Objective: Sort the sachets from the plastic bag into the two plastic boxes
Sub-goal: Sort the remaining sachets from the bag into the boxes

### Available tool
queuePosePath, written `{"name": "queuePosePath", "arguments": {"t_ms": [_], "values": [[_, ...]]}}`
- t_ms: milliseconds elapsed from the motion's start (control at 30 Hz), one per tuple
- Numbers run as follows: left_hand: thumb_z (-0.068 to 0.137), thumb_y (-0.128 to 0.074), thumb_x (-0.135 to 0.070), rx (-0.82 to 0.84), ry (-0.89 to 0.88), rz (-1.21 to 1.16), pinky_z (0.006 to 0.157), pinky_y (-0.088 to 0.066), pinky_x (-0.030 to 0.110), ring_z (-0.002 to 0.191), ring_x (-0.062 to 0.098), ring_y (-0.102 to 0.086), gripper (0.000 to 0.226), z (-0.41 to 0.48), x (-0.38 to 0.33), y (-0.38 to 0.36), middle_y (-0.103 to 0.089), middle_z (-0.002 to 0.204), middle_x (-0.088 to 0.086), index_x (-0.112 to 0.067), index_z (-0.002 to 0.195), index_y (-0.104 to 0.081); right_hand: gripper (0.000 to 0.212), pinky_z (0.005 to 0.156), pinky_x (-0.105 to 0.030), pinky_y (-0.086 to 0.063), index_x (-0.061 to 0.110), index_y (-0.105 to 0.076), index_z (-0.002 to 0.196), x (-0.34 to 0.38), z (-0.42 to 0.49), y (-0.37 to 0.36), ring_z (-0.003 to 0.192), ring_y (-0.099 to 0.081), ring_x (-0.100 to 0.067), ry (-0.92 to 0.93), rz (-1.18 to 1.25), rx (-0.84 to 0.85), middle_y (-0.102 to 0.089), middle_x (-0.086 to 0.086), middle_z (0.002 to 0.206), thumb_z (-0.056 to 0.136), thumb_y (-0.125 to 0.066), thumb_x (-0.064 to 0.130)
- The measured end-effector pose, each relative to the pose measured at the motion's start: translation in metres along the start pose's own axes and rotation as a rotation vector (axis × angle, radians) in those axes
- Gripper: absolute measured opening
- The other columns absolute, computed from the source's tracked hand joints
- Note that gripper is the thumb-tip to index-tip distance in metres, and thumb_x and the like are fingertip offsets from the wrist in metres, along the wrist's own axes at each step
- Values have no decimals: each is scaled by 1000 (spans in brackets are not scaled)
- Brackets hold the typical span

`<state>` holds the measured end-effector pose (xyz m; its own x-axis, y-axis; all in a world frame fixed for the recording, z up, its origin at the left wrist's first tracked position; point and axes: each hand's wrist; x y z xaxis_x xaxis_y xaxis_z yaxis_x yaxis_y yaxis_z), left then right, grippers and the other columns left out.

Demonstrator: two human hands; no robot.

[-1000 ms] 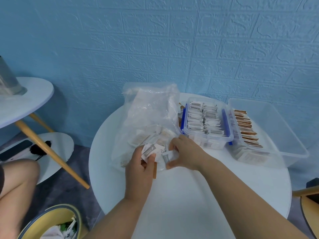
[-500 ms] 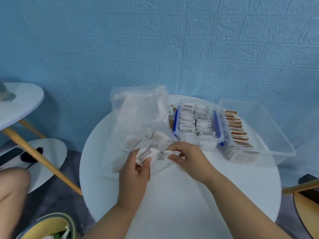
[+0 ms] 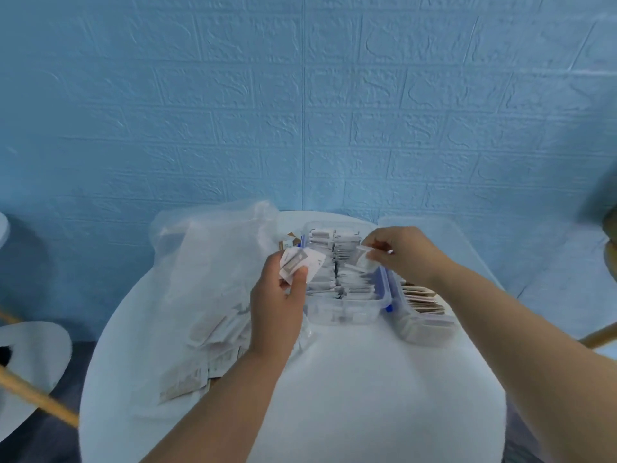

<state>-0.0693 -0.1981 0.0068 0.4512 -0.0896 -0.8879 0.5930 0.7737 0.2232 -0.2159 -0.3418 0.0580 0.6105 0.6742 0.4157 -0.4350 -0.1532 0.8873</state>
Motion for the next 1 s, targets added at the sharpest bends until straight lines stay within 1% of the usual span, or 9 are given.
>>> {"name": "queuePosePath", "arguments": {"t_ms": [100, 167, 267, 367, 467, 600, 833, 900, 1000], "values": [[89, -58, -9, 2, 31, -20, 60, -38, 1, 71, -15, -55, 24, 7, 4, -10, -58, 85, -14, -13, 112, -57, 19, 74, -20, -36, 14, -67, 106, 0, 12, -1, 84, -53, -13, 79, -167, 119, -63, 1, 94, 89, -59, 17], [89, -58, -9, -3, 39, -29, 59, -36, -1, 71, -19, -54, 23, 9, 9, -14, -60, 87, -11, -12, 112, -57, 20, 74, -18, -35, 16, -67, 106, 2, 17, -5, 91, -55, -16, 119, -214, 162, -64, -2, 100, 88, -59, 17], [89, -58, -12, -17, 63, -39, 60, -37, -1, 74, -9, -56, 25, 9, 14, -20, -63, 95, -2, -11, 114, -57, 22, 78, -19, -35, 19, -67, 108, -1, 24, -14, 99, -55, -17, 121, -249, 180, -62, -1, 105, 88, -58, 18], [89, -58, -14, -40, 85, -66, 61, -38, 1, 78, 6, -60, 24, 11, 19, -25, -66, 96, 0, -12, 113, -57, 22, 82, -24, -43, 20, -67, 104, -6, 29, -22, 98, -56, -17, 111, -260, 158, -63, 0, 103, 85, -58, 16], [89, -58, -17, -43, 110, -95, 63, -40, 2, 86, 18, -63, 24, 11, 24, -29, -68, 98, 4, -15, 113, -57, 11, 73, -25, -44, 20, -64, 92, -7, 32, -25, 86, -56, -16, 73, -231, 141, -62, 2, 88, 84, -60, 15], [90, -58, -18, -40, 136, -128, 64, -40, 1, 89, 11, -63, 21, 13, 25, -33, -67, 102, -2, -18, 111, -57, 8, 77, -25, -44, 17, -66, 86, -9, 37, -24, 84, -53, -14, 94, -236, 161, -57, 3, 87, 84, -59, 14], [88, -60, -19, -29, 141, -173, 60, -43, 8, 66, 4, -57, 18, 24, 24, -37, -66, 85, -3, -33, 98, -56, 7, 73, -24, -46, 19, -67, 83, -11, 41, -31, 77, -51, -9, 62, -223, 188, -65, 5, 83, 82, -61, 16], [87, -61, -18, 0, 129, -158, 61, -42, 7, 65, 2, -57, 21, 29, 22, -37, -65, 80, -8, -38, 93, -56, 6, 73, -23, -46, 20, -67, 82, -13, 43, -31, 77, -53, -9, 68, -217, 178, -66, 5, 83, 82, -62, 17], [87, -61, -16, 36, 115, -128, 62, -44, 16, 64, 2, -57, 19, 35, 23, -37, -65, 81, -11, -28, 102, -60, 9, 63, -17, -39, 20, -67, 84, -13, 41, -29, 77, -54, -10, 87, -230, 183, -63, 6, 79, 83, -59, 16]]}}
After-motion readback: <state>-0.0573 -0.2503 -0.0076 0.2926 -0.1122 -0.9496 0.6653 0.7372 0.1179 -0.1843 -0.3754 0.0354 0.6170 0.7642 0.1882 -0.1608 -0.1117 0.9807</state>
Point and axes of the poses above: each hand's wrist, its own z-axis towards the middle knuckle, its own y-axis out of the back of the hand, x = y × z
